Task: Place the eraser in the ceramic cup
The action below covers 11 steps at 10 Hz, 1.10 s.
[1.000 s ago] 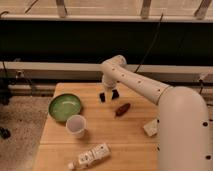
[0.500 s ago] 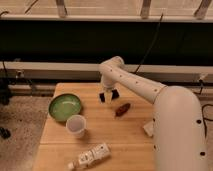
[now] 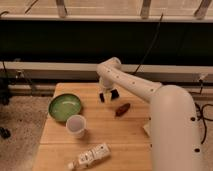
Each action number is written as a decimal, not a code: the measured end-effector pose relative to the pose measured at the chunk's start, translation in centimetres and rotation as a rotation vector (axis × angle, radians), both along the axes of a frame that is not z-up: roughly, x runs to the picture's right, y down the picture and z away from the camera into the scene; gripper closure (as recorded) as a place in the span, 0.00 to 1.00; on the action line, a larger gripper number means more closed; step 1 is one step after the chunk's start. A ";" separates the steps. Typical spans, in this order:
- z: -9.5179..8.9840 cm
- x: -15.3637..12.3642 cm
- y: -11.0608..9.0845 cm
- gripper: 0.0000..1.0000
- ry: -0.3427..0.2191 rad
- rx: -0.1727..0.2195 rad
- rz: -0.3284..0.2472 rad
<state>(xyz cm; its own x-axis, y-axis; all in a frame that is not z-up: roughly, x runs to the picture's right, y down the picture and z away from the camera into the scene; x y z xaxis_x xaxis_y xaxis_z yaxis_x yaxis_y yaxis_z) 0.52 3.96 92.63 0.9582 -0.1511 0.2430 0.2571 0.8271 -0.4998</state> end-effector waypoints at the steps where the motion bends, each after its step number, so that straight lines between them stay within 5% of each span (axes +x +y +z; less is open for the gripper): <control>1: 0.5 0.5 -0.2 0.20 -0.005 -0.026 -0.007; 6: 4.3 2.5 0.9 0.20 -0.027 -0.151 -0.003; 10: 5.8 3.7 2.4 0.21 -0.003 -0.194 0.006; 11: 5.9 4.0 2.5 0.30 0.005 -0.196 0.015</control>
<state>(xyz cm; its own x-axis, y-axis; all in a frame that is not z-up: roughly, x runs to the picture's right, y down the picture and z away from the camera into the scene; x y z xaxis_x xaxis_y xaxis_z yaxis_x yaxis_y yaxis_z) 4.52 6.43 98.50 0.9612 -0.0865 0.2618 0.2424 0.7174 -0.6531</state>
